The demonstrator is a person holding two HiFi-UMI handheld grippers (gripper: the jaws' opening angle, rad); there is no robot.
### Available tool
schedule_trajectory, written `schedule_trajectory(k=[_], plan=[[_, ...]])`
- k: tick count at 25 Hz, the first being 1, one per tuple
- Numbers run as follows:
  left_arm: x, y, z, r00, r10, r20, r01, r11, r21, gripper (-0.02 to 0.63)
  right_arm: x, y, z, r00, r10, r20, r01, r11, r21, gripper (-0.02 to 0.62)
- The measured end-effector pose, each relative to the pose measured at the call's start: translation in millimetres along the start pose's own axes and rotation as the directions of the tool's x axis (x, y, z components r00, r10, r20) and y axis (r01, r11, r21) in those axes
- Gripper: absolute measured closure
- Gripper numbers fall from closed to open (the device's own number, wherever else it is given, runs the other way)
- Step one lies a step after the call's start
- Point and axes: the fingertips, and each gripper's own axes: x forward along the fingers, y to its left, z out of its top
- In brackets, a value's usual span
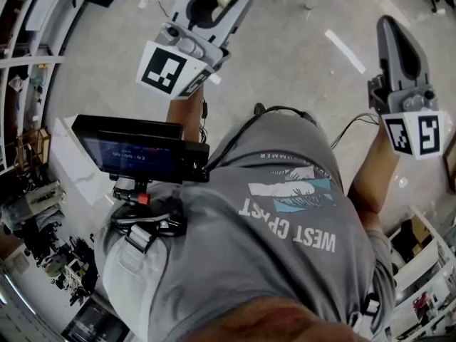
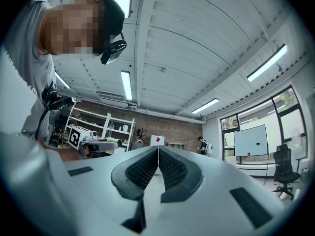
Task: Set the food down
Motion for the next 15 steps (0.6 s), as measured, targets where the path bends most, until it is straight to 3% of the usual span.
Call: schedule_trajectory(k=[11,15], plan=[[31,-3,13,1.0,-0.007,0.007,0.007,1.0,-0.015,0.506,-2,-28,14,1.0,0.0,-0.012,0.001,1.0,0.011,0.586],[52,-8,-1,1.0,0.011,-0.011,-0.011,1.0,-0.01,0.506,-1,-52,0,1.0,0.025,-0.008,-0.025,0.999,0.028,0.586]])
